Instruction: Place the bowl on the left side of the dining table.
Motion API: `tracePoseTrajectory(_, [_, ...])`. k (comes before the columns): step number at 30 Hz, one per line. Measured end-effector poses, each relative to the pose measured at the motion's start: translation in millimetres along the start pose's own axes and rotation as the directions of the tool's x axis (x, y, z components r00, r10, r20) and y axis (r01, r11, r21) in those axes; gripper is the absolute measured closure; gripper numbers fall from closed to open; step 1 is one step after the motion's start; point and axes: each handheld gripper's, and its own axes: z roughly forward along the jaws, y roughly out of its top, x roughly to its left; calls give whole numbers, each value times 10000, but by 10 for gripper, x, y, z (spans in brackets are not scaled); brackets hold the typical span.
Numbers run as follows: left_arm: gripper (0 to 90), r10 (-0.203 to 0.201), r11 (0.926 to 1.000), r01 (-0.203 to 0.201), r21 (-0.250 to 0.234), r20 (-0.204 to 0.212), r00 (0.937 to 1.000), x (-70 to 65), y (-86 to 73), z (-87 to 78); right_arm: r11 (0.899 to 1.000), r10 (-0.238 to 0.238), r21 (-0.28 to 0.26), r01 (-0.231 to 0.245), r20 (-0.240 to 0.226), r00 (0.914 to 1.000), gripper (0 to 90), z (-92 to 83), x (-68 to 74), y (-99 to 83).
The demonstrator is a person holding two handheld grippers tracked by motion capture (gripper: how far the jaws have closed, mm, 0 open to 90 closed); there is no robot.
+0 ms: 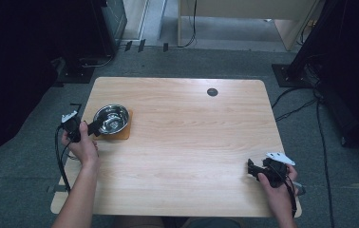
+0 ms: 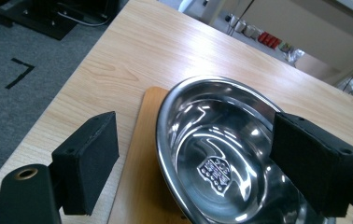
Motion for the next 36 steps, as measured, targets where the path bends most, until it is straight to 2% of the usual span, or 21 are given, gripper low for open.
tracePoseTrajectory(2, [159,194,9998,-194,19,-18,9998,-16,-10,-19,10000,-1,1,1,1,10000,159,0,0,0])
tracePoseTrajectory(21, [159,763,9971,-764,-3,395,9963,-108,-117,-229,10000,-2,3,2,0,10000,159,0,0,0])
tracePoseTrajectory(27, [159,1020,9948,-1021,-11,454,9937,-135,-168,-281,10000,-3,3,3,1,10000,159,0,0,0])
tracePoseTrajectory(29, [159,1240,9923,-1240,-18,406,9915,-150,-184,-299,10000,-4,3,4,2,10000,159,0,0,0])
tracePoseTrajectory(36, [159,1555,9878,-1559,19,527,9864,-179,-251,-362,10000,-3,1,3,1,10000,159,0,0,0])
